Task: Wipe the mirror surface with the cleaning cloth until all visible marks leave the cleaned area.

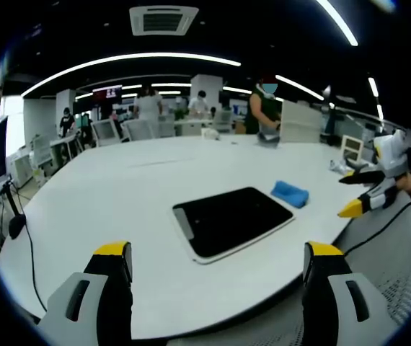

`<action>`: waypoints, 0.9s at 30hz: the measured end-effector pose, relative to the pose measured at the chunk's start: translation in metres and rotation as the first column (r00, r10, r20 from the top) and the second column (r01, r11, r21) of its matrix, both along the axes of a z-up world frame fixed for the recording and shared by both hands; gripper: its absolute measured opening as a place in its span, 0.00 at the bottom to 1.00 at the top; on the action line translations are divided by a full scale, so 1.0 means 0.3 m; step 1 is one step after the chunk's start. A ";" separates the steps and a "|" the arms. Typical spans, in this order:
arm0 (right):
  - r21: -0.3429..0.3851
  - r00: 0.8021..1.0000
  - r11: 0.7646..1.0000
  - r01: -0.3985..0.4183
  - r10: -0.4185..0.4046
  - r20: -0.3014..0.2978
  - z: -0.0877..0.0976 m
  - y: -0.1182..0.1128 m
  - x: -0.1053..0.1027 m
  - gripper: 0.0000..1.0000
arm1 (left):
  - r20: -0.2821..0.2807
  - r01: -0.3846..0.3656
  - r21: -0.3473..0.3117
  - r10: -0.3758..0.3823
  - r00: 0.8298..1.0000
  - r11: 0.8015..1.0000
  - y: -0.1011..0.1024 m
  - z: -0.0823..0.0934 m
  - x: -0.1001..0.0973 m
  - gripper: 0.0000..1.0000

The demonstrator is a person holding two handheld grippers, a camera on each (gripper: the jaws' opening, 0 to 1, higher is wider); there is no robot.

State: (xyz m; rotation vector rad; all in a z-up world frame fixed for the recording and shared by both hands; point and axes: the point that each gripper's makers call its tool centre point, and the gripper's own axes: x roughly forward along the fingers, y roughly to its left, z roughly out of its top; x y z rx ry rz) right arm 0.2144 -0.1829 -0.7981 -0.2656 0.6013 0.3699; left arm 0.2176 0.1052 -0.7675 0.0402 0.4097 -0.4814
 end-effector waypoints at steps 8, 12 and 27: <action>0.000 1.000 1.000 -0.001 0.001 -0.001 0.000 0.000 -0.002 0.88 | -0.003 0.012 -0.006 -0.012 1.000 1.000 -0.008 0.000 -0.001 0.93; 0.009 1.000 1.000 -0.007 0.007 -0.002 0.000 0.005 -0.003 0.87 | 0.004 -0.002 0.005 0.002 1.000 1.000 0.001 0.000 0.004 0.99; 0.023 1.000 1.000 0.001 0.000 -0.016 -0.005 0.006 -0.005 0.84 | -0.004 -0.005 0.004 0.005 1.000 1.000 0.002 -0.004 0.004 0.99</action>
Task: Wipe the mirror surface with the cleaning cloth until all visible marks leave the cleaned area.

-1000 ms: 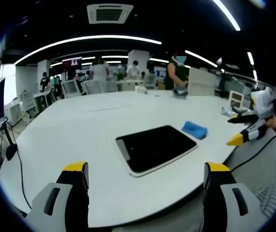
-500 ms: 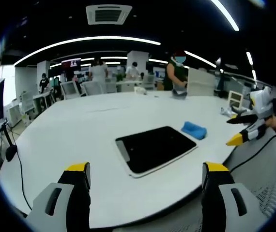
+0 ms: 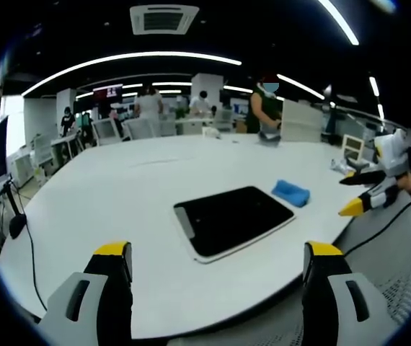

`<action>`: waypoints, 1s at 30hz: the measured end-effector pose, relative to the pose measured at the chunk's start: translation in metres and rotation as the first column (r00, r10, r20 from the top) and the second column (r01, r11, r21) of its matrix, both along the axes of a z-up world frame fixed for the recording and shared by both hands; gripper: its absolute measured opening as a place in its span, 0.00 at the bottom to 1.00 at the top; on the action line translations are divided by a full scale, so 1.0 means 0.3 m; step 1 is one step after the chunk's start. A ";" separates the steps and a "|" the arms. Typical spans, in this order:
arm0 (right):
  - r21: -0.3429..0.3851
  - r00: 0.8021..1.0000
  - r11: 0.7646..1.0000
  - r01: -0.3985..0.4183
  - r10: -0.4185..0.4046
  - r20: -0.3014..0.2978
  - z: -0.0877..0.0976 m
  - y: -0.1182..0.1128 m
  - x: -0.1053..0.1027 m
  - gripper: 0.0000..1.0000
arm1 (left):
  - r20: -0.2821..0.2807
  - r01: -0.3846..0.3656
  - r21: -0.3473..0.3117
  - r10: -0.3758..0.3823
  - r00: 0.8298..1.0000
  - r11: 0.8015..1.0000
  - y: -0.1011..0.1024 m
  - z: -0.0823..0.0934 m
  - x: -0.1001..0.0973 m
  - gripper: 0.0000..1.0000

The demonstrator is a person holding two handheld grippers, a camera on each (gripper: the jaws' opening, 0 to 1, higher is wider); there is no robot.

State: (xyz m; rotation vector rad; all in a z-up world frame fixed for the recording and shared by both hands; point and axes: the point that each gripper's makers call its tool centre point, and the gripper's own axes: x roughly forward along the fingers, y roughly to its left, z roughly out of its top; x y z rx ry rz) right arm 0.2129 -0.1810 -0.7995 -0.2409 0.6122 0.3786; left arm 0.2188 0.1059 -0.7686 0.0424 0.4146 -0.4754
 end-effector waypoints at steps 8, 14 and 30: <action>0.000 1.000 1.000 0.002 -0.002 -0.013 -0.006 0.001 -0.002 0.84 | 0.018 -0.005 -0.003 0.005 1.000 1.000 0.003 0.009 0.004 0.99; -0.001 1.000 1.000 -0.001 0.001 -0.015 -0.007 0.002 -0.001 0.84 | 0.019 -0.003 -0.002 0.003 1.000 1.000 0.002 0.010 0.003 0.99; -0.003 1.000 1.000 -0.002 0.002 -0.021 -0.009 0.001 -0.002 0.84 | 0.010 0.003 -0.001 -0.003 1.000 1.000 -0.001 0.007 0.000 0.99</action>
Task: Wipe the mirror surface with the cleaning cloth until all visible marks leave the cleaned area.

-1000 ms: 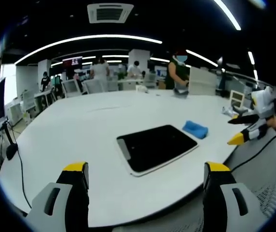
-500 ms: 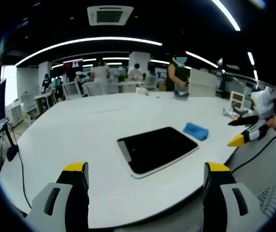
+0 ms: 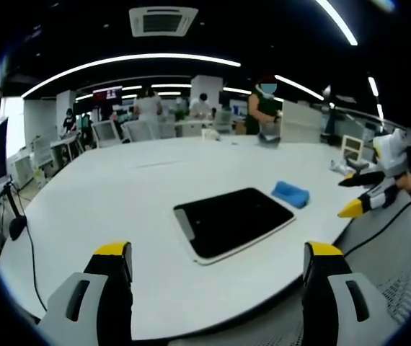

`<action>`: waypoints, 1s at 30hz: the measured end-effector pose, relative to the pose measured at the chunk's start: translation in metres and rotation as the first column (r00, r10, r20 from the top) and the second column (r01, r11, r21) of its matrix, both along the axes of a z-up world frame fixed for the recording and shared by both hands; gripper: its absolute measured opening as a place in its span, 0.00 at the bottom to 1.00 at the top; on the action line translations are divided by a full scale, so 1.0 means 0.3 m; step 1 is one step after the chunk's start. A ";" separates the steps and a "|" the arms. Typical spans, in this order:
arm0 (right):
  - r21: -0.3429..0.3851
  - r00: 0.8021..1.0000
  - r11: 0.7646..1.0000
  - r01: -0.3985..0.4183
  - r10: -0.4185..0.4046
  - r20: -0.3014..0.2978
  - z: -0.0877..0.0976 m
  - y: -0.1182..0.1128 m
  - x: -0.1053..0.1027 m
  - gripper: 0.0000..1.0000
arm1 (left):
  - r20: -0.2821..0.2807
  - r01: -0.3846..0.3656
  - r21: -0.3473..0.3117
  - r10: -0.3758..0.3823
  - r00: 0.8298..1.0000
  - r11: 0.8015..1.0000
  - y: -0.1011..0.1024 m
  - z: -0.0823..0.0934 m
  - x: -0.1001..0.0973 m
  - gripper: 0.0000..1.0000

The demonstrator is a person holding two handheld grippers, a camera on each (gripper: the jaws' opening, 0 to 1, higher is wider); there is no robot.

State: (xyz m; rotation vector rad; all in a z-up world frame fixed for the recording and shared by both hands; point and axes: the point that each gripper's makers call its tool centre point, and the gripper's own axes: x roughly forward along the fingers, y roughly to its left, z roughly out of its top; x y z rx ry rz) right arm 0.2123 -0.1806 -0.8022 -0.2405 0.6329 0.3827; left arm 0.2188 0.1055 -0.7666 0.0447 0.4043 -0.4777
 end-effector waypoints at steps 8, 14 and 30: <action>0.037 1.000 0.999 0.008 -0.007 -0.022 0.002 -0.004 -0.001 0.70 | 0.000 0.005 -0.003 -0.005 1.000 1.000 -0.002 0.001 0.000 0.99; 0.096 1.000 0.995 0.019 -0.017 -0.023 0.030 -0.003 0.000 0.70 | -0.004 0.000 -0.003 0.000 1.000 1.000 0.001 -0.002 -0.001 0.99; 0.114 0.998 0.992 -0.049 0.052 -0.021 0.163 -0.036 0.095 0.46 | 0.012 -0.010 -0.010 0.010 1.000 1.000 0.005 0.006 0.001 0.99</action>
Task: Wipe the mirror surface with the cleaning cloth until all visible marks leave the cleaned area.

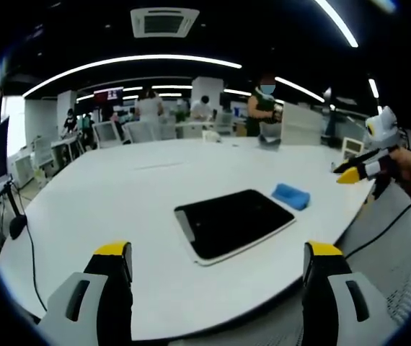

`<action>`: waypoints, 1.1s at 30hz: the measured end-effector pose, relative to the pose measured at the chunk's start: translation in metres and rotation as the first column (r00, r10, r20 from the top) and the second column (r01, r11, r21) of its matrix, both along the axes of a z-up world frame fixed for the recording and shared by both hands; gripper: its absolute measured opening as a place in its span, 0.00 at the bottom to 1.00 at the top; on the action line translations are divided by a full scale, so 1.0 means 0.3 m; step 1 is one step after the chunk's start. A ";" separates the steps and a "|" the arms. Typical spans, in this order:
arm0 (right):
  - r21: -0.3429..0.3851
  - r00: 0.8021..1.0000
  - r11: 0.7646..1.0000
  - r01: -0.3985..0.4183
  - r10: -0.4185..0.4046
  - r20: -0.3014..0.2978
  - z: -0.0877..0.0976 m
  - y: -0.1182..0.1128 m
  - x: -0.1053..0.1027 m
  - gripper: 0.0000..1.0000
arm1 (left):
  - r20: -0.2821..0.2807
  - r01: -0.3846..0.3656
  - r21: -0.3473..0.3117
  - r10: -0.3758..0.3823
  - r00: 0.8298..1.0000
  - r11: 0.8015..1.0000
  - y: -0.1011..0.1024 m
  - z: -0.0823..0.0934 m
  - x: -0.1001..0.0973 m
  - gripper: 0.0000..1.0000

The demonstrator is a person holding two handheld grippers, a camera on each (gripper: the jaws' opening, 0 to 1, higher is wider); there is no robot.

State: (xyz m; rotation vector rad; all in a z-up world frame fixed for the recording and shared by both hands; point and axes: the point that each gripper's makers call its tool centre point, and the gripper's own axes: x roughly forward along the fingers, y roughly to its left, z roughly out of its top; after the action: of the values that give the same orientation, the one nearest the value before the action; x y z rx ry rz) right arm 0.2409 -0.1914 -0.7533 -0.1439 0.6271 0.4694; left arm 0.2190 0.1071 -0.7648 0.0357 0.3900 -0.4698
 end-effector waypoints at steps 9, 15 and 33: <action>0.041 0.998 0.999 -0.028 0.029 -0.046 -0.023 0.034 0.065 0.47 | 0.002 0.003 -0.003 -0.003 1.000 1.000 -0.001 0.001 -0.001 0.99; 0.017 0.997 0.999 -0.034 0.035 -0.064 -0.037 0.037 0.115 0.41 | -0.001 0.006 -0.004 -0.006 1.000 1.000 -0.002 0.000 -0.003 0.99; -0.087 0.993 0.996 0.004 -0.014 -0.117 -0.182 0.026 0.255 0.27 | -0.005 0.002 -0.003 -0.003 1.000 1.000 0.002 -0.002 -0.001 0.99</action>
State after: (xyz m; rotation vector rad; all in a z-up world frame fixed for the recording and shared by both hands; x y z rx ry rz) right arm 0.3175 -0.1835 -0.8081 -0.1968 0.7640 0.4444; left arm 0.2186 0.1077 -0.7653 0.0323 0.3937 -0.4730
